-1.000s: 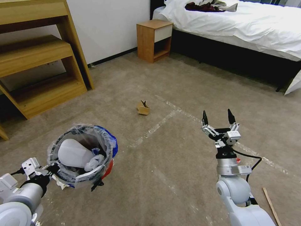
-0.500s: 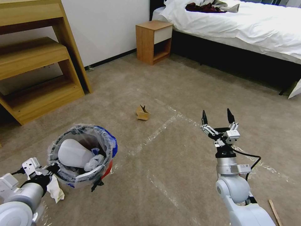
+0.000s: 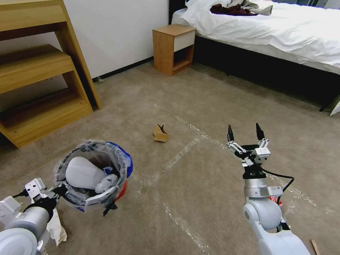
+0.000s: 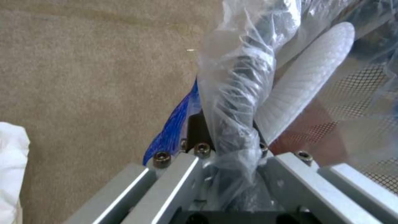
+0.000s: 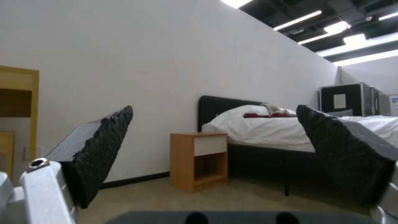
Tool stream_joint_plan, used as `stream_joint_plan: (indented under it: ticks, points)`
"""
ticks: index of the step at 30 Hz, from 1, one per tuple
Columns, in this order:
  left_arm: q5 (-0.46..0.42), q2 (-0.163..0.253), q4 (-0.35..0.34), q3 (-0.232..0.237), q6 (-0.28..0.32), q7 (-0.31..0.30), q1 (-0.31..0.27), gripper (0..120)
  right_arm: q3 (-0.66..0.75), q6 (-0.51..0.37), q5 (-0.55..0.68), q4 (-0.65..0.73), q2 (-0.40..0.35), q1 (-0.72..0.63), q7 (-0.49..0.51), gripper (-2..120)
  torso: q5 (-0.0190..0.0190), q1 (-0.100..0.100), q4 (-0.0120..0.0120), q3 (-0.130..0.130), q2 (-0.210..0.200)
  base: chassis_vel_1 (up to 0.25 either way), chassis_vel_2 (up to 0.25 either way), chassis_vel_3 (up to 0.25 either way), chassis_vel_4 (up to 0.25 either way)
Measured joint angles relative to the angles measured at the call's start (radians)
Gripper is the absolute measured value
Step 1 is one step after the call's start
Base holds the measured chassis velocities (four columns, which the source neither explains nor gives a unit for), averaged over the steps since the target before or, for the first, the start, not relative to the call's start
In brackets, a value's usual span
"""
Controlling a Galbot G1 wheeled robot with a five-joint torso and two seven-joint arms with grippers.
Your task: Pick up the trash bin and place the garbage on the floor into it.
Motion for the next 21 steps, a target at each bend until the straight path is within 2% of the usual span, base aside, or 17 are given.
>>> stream_joint_plan:
  ticks: [21]
  points:
    - [0.007, -0.001, 0.017, 0.007, -0.006, 0.005, -0.011, 1, -0.004, 0.008, 0.006, -0.012, 0.004, 0.005, -0.001, 100, -0.0001, 0.0, 0.0, 0.0, 0.0, -0.006, 0.006, 0.008, -0.005]
